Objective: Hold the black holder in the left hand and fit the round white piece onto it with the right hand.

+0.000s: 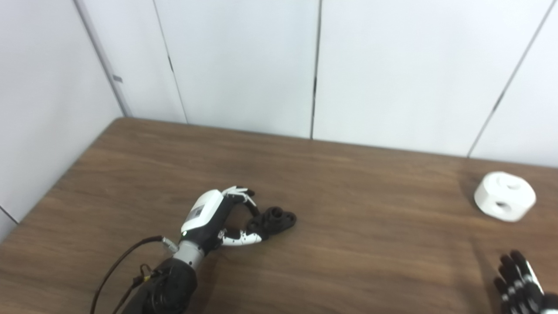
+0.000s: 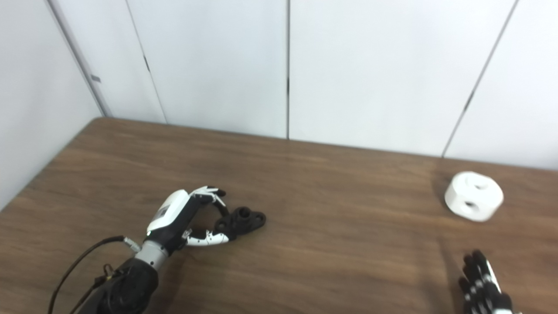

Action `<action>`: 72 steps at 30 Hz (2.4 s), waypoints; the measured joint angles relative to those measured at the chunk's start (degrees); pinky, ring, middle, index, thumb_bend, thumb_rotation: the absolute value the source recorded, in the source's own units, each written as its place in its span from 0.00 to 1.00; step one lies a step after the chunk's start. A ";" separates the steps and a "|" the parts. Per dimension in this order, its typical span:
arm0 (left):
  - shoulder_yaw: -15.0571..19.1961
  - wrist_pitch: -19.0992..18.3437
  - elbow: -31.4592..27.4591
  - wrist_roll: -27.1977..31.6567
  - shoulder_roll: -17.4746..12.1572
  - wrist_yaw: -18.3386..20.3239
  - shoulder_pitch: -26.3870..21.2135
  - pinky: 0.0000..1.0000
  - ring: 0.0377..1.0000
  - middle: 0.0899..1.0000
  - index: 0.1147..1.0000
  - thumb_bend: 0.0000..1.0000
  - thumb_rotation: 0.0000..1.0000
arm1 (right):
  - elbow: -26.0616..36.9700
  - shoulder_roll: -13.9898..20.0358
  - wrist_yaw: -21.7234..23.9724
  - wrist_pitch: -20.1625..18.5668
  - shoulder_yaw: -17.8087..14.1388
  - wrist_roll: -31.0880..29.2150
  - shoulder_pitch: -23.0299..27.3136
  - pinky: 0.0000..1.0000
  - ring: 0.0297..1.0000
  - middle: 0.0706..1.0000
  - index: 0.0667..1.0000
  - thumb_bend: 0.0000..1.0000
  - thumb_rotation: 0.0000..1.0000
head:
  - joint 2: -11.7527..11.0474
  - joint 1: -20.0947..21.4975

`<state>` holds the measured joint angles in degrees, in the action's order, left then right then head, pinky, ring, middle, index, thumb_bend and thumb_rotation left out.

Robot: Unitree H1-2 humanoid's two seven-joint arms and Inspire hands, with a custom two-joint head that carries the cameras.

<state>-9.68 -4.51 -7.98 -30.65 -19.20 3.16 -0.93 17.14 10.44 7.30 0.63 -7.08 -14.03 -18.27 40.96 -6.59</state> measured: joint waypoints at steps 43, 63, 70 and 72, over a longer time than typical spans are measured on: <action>-17.42 10.46 -4.74 -8.13 -0.06 5.27 3.28 0.96 0.89 0.80 0.42 0.51 0.06 | 4.90 -2.07 -3.50 -7.25 3.82 4.61 1.05 1.00 1.00 0.95 0.97 0.58 1.00 | 6.77 8.44; -17.11 0.94 -14.48 -22.91 2.38 10.74 7.66 0.90 0.89 0.79 0.42 0.51 0.05 | 4.47 -2.22 -3.90 -6.28 4.67 5.79 1.25 1.00 1.00 0.94 0.97 0.58 1.00 | 3.00 12.74; -16.26 1.88 -13.50 -22.39 2.79 8.75 8.56 0.90 0.89 0.79 0.42 0.51 0.05 | 3.79 -2.12 -3.92 -5.34 4.63 5.99 1.45 1.00 1.00 0.95 0.95 0.66 0.83 | 0.97 15.02; -15.89 2.97 -12.67 -21.92 2.77 7.93 8.64 0.90 0.89 0.79 0.42 0.51 0.05 | 3.44 -1.96 -3.87 -5.12 4.61 6.17 1.74 1.00 1.00 0.96 0.96 0.67 0.78 | 0.36 15.82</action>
<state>-25.58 -1.54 -20.65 -52.57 -16.43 11.09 7.70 20.58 8.48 3.43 -4.49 -2.46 -7.86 -16.53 41.31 9.22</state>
